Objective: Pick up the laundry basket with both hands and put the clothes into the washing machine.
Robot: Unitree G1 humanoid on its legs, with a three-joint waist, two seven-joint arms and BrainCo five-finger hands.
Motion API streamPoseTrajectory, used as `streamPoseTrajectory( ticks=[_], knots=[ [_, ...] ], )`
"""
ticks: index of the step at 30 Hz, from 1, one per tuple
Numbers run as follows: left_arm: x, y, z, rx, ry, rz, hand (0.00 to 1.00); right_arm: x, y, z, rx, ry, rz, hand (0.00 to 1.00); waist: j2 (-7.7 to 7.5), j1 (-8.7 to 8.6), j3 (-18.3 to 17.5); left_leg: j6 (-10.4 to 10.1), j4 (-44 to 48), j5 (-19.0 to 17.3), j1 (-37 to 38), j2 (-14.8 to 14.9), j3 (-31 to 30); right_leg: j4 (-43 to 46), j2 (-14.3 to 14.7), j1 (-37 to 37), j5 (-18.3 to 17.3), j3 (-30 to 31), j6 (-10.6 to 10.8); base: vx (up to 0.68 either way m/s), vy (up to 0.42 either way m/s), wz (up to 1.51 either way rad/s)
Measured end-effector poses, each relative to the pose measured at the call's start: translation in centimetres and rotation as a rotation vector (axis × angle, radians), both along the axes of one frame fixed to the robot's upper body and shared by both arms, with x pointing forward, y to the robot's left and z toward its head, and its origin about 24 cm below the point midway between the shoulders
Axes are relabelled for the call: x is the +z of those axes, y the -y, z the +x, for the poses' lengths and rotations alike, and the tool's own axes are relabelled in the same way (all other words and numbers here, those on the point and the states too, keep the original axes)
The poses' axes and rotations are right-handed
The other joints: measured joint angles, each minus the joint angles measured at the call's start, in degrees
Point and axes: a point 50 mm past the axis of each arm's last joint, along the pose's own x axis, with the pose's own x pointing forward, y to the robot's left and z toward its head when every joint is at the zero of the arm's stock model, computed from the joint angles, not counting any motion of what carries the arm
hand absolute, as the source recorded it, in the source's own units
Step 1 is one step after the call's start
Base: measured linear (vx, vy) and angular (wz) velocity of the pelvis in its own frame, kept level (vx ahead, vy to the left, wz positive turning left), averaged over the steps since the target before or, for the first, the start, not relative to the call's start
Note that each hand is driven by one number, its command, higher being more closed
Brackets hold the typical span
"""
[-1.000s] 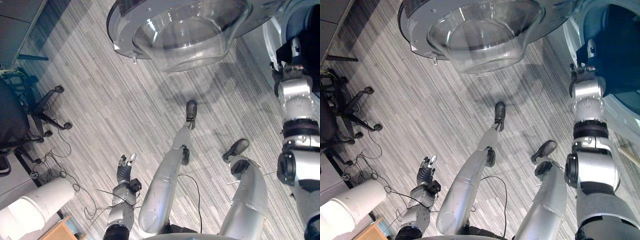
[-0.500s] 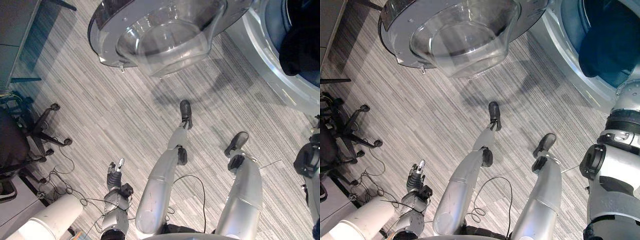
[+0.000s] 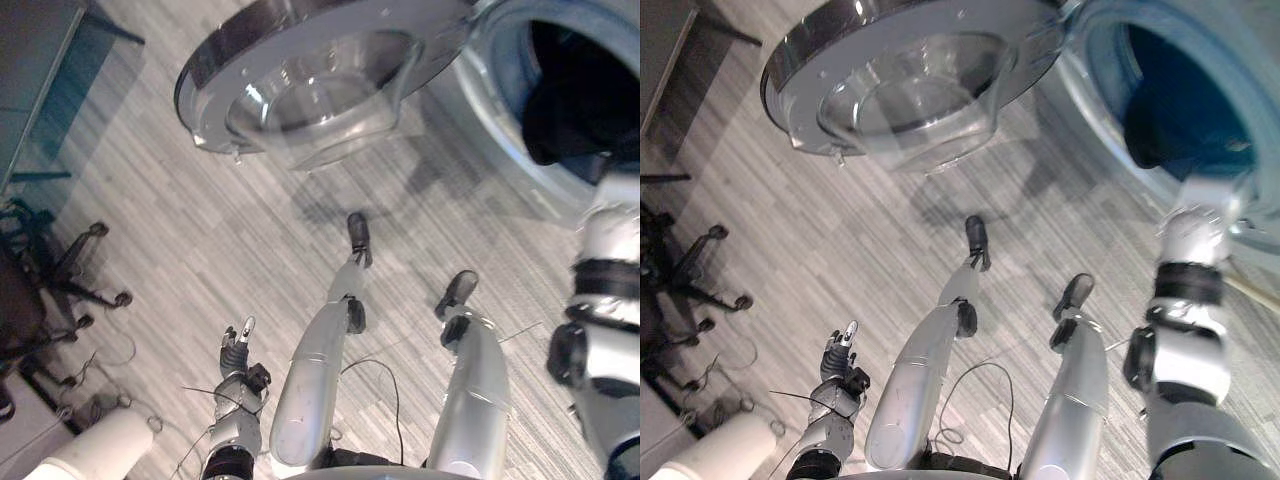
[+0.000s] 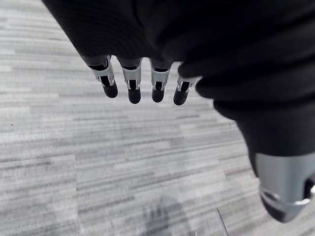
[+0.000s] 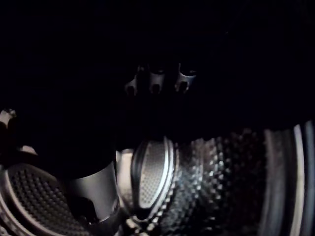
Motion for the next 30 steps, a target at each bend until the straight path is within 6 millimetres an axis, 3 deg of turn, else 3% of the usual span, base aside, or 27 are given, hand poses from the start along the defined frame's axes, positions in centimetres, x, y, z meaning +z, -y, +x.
streamPoseTrajectory(
  ticks=[1, 3, 4, 5, 6, 8, 10, 12, 14, 18, 24, 30],
  knots=[
    [0.0, 0.0, 0.1, -0.004, -0.001, 0.000, 0.00, -3.3, -1.1, 0.0, 0.027, -0.079, 0.018, 0.00, -1.35, -0.57, -0.11, -0.63, 0.01, -0.61, 1.29, 0.19, 0.48, -0.66, 0.24, 1.27, 0.00, 0.30, 0.00, 0.07, -0.014, -0.25],
    [-0.1, 0.2, 0.5, -0.018, -0.010, -0.006, 0.00, -12.4, -5.0, -1.1, 0.144, -0.348, 0.017, 0.00, -4.50, -1.66, -1.59, -1.47, 0.00, -1.72, 4.25, 0.96, 0.97, -2.98, 1.38, 4.86, 0.12, 0.56, -0.19, 0.08, -0.020, -0.20],
    [-0.1, 0.3, 0.6, -0.023, -0.013, -0.008, 0.00, -14.7, -5.9, -1.7, 0.166, -0.414, 0.043, 0.00, -5.08, -1.86, -1.88, -1.51, 0.00, -1.88, 5.01, 1.12, 0.98, -3.49, 1.67, 5.92, 0.15, 0.52, -0.23, 0.08, -0.034, -0.09],
    [-0.2, 0.3, 0.8, -0.028, -0.022, -0.013, 0.00, -19.4, -7.7, -3.5, 0.213, -0.569, 0.097, 0.00, -6.23, -2.45, -2.47, -1.65, 0.02, -2.42, 6.85, 1.36, 0.87, -4.69, 2.08, 8.33, 0.15, 0.17, -0.24, 0.07, -0.035, -0.02],
    [-0.3, 0.3, 0.8, -0.030, -0.027, -0.015, 0.00, -21.7, -8.5, -4.8, 0.228, -0.649, 0.125, 0.00, -6.76, -2.59, -2.76, -1.87, 0.04, -2.76, 7.78, 1.45, 0.92, -5.24, 2.20, 9.51, 0.15, 0.06, -0.24, 0.09, -0.049, -0.04],
    [-0.5, 0.4, 0.9, -0.040, -0.036, -0.034, 0.00, -28.9, -10.3, -10.7, 0.258, -0.930, 0.235, 0.00, -8.17, -3.01, -3.72, -2.20, 0.05, -4.07, 11.66, 1.60, 1.30, -7.39, 2.66, 14.14, 0.17, 0.01, -0.23, 0.10, -0.049, -0.07],
    [-1.1, -0.1, 0.4, -0.030, -0.062, -0.041, 0.00, -31.9, -10.8, -14.7, 0.265, -1.075, 0.270, 0.00, -9.60, -4.15, -5.30, -2.35, 0.00, -5.01, 13.91, 1.67, 1.71, -8.71, 3.06, 16.69, 0.19, 0.11, -0.23, 0.11, -0.047, -0.10],
    [-2.0, -0.9, -0.7, -0.014, -0.122, -0.040, 0.00, -33.3, -10.5, -17.2, 0.279, -1.161, 0.240, 0.00, -11.36, -5.91, -7.08, -2.50, 0.01, -5.60, 17.54, 1.65, 2.00, -10.51, 3.08, 21.00, 0.31, -0.15, -0.25, 0.14, -0.032, -0.08],
    [-2.9, -1.5, -2.0, -0.018, -0.179, -0.032, 0.00, -34.8, -10.3, -20.4, 0.296, -1.267, 0.214, 0.00, -12.94, -5.77, -10.90, -2.70, -0.10, -6.47, 20.58, 1.82, 2.77, -12.51, 3.52, 24.53, 0.30, -0.13, -0.26, 0.15, -0.048, -0.08],
    [-4.8, -2.6, -5.9, 0.004, -0.315, -0.017, 0.00, -36.3, -10.8, -24.7, 0.357, -1.408, 0.186, 0.00, -14.01, -5.83, -16.47, -3.49, -1.29, -8.19, 28.06, 1.87, 5.03, -16.07, 4.35, 31.27, 0.31, 1.34, -0.28, 0.13, -0.049, -0.22],
    [-6.6, -3.0, -10.7, 0.046, -0.486, -0.035, 0.00, -37.0, -11.0, -26.4, 0.361, -1.457, 0.231, 0.00, -12.97, -5.79, -21.18, -5.13, -8.50, -7.62, 37.59, 1.49, 8.11, -20.07, 5.36, 37.40, 0.68, 3.67, -0.55, 0.09, -0.021, -0.29],
    [-6.8, -3.3, -11.5, 0.036, -0.528, -0.010, 0.00, -37.4, -11.4, -27.0, 0.371, -1.487, 0.257, 0.00, -13.34, -5.71, -23.98, -5.76, -8.92, -8.24, 42.00, 1.22, 8.03, -23.44, 6.16, 43.04, 0.98, 3.96, -0.07, 0.10, -0.023, -0.07]
  ],
)
